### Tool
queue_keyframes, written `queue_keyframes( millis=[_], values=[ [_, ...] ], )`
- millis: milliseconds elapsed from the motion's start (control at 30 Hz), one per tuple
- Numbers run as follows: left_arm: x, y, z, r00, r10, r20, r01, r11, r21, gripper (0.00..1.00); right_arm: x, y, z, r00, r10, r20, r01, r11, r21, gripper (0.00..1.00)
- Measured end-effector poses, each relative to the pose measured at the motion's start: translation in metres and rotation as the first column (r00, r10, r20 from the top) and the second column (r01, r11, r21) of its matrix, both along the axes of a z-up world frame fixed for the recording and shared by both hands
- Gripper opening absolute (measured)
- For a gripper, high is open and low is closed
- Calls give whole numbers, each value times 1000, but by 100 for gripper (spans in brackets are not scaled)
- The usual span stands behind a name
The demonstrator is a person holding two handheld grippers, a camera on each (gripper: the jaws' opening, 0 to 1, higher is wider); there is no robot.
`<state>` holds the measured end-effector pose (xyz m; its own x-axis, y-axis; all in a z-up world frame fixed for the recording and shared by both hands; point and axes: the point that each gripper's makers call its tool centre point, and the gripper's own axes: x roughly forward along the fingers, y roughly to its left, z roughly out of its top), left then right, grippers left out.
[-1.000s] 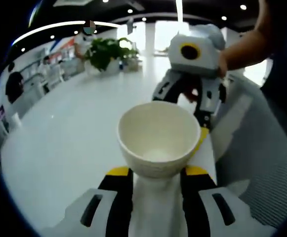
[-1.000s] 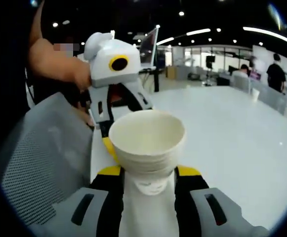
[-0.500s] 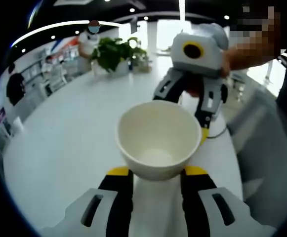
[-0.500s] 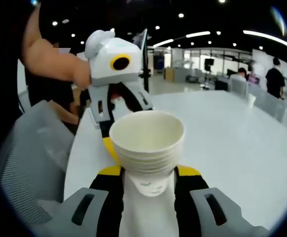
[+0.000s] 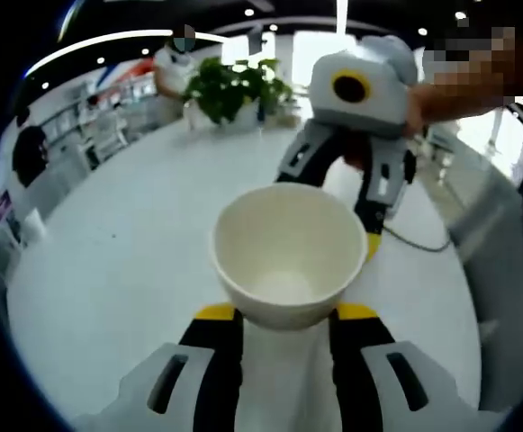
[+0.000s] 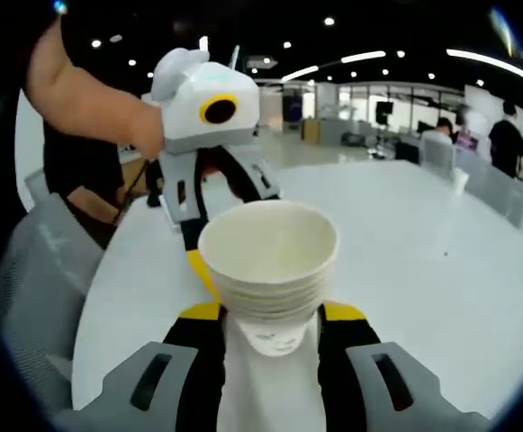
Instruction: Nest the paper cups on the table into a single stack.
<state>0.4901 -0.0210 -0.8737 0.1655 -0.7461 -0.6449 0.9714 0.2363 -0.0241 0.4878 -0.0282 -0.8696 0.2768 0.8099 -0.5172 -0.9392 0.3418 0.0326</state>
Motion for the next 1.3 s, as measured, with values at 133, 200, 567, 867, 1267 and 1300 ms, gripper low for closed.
queue_keyframes(
  millis=[133,200,567,867,1267,1300],
  values=[
    [21,0,0,1000,2,10,-2,1000,7,35,20,1,1,1000,3,3,-3,1000,-9,36],
    [30,0,0,1000,2,14,-2,1000,9,35,30,0,1,1000,3,4,-2,1000,-15,36],
    [53,2,-2,1000,-4,25,3,1000,15,35,52,2,-2,1000,-6,9,6,1000,-16,36],
    [64,3,-12,1000,4,15,-4,1000,-12,35,64,1,-13,1000,-14,-19,14,1000,-12,36],
    [70,19,-26,997,73,5,-74,995,66,39,57,-5,-27,1000,-18,-14,16,995,-100,53],
    [71,22,-29,996,94,2,-94,993,72,47,58,-9,-28,999,-38,-21,35,994,-105,60]
  ],
)
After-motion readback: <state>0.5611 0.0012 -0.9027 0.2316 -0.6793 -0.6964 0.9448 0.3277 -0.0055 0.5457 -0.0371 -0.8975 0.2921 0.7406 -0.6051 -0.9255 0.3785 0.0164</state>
